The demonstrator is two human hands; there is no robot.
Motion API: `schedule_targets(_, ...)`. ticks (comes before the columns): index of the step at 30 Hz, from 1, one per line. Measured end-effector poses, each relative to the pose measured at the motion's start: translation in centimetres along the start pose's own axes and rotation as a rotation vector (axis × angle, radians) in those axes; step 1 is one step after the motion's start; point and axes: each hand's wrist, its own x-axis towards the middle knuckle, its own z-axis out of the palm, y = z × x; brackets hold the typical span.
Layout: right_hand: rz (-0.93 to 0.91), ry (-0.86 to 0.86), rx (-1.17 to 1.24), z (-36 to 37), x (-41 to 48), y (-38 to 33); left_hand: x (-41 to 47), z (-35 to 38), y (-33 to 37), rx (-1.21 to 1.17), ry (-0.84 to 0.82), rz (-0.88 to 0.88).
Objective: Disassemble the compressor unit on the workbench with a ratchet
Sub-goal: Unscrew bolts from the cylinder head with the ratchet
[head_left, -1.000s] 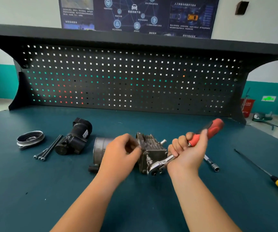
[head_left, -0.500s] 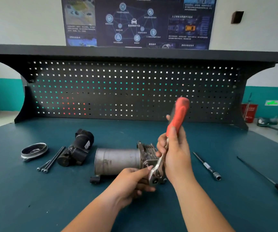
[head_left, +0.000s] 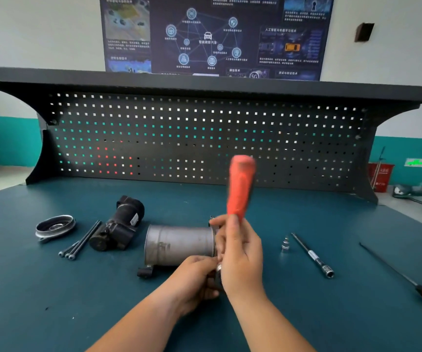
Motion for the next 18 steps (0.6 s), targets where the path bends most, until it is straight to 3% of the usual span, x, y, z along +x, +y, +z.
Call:
schedule_targets(3,0.099,0.253,0.199,-0.7,-0.2,0.0,-0.1,0.2,0.1,-0.032,0.022,-0.001)
schedule_targets(7,0.223,0.391,0.334,-1.8,0.0,0.2,-0.5,0.6,0.3,-0.039,0.002,0.004)
schedule_targets(13,0.146,0.245,0.253,-1.1,0.0,-0.3,-0.7,0.6,0.4,0.012,-0.027,0.028)
schedule_targets(15,0.137,0.167,0.208,-0.9,0.2,-0.6,-1.0,0.4,0.8,0.202,0.023,0.083)
schedule_targets(18,0.108,0.087,0.105,-0.8,0.3,-0.9,-0.7,-0.7,1.0,0.649,0.299,0.342)
